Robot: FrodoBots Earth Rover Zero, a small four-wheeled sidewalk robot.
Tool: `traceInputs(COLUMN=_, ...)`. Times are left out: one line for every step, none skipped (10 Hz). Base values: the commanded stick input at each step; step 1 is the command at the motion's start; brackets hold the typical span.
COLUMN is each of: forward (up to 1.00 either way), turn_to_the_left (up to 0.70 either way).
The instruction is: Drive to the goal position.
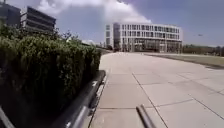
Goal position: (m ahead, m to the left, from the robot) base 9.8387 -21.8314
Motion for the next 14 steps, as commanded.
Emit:
traceInputs(forward=0.7, turn_to_the_left=-0.35)
traceInputs(forward=0.7, turn_to_the_left=-0.35)
traceInputs(forward=0.7, turn_to_the_left=-0.35)
traceInputs(forward=0.7, turn_to_the_left=-0.35)
traceInputs(forward=0.7, turn_to_the_left=-0.35)
traceInputs(forward=0.7, turn_to_the_left=-0.35)
traceInputs(forward=0.7, turn_to_the_left=-0.35)
traceInputs(forward=0.7, turn_to_the_left=-0.35)
traceInputs(forward=0.7, turn_to_the_left=-0.35)
traceInputs(forward=0.7, turn_to_the_left=-0.35)
traceInputs(forward=0.7, turn_to_the_left=-0.35)
traceInputs(forward=0.7, turn_to_the_left=-0.15)
traceInputs(forward=0.7, turn_to_the_left=0.0)
traceInputs(forward=0.7, turn_to_the_left=0.0)
